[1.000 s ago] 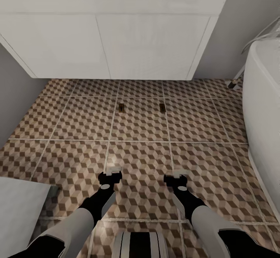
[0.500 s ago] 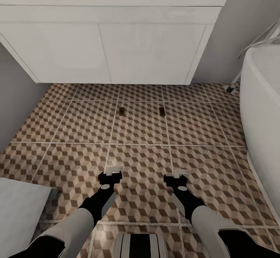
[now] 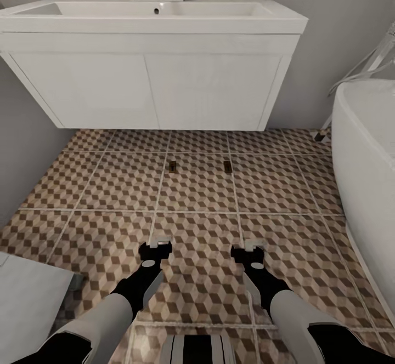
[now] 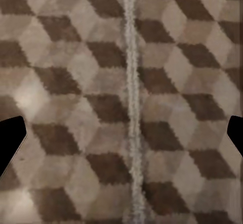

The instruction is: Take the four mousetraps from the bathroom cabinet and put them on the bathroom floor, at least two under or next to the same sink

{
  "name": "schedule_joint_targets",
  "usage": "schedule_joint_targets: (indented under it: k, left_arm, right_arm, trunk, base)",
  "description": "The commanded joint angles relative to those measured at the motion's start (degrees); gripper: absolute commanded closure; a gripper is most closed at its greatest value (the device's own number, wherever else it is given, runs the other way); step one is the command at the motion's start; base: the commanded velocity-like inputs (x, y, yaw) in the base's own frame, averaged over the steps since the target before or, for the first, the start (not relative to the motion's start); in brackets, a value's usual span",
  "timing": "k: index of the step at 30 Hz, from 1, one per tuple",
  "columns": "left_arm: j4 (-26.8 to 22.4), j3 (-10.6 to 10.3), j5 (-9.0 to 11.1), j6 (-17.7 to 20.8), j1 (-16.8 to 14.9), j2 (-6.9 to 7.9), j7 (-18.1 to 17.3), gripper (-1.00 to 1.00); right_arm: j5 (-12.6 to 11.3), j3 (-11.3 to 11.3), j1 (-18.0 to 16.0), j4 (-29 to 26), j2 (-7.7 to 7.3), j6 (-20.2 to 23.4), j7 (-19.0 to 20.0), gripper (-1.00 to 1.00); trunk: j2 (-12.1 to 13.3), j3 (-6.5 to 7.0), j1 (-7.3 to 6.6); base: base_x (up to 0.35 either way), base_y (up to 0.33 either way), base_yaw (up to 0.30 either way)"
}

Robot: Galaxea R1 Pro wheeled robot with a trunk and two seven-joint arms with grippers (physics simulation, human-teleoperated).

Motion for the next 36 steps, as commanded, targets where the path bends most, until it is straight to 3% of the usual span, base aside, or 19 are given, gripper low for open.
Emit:
schedule_joint_targets:
  k: [1,36]
  left_arm:
    - [0.1,-0.5,0.6,-0.2,0.0,0.04,0.4,-1.00]
    - [0.4,-0.3,0.8,0.0,0.0,0.19,0.1,-1.00]
  right_arm:
    - [0.4,-0.1,0.0,0.1,0.02,-0.1,-0.2,-1.00]
    - [0.5,0.0,0.0,0.1,0.01,0.4,-0.4,-1.00]
  trunk:
    - [0.0,0.19,-0.03]
    - [0.5,7.95,-0.93]
  base:
    - [0.000,0.000,0.000]
    - [0.000,0.000,0.000]
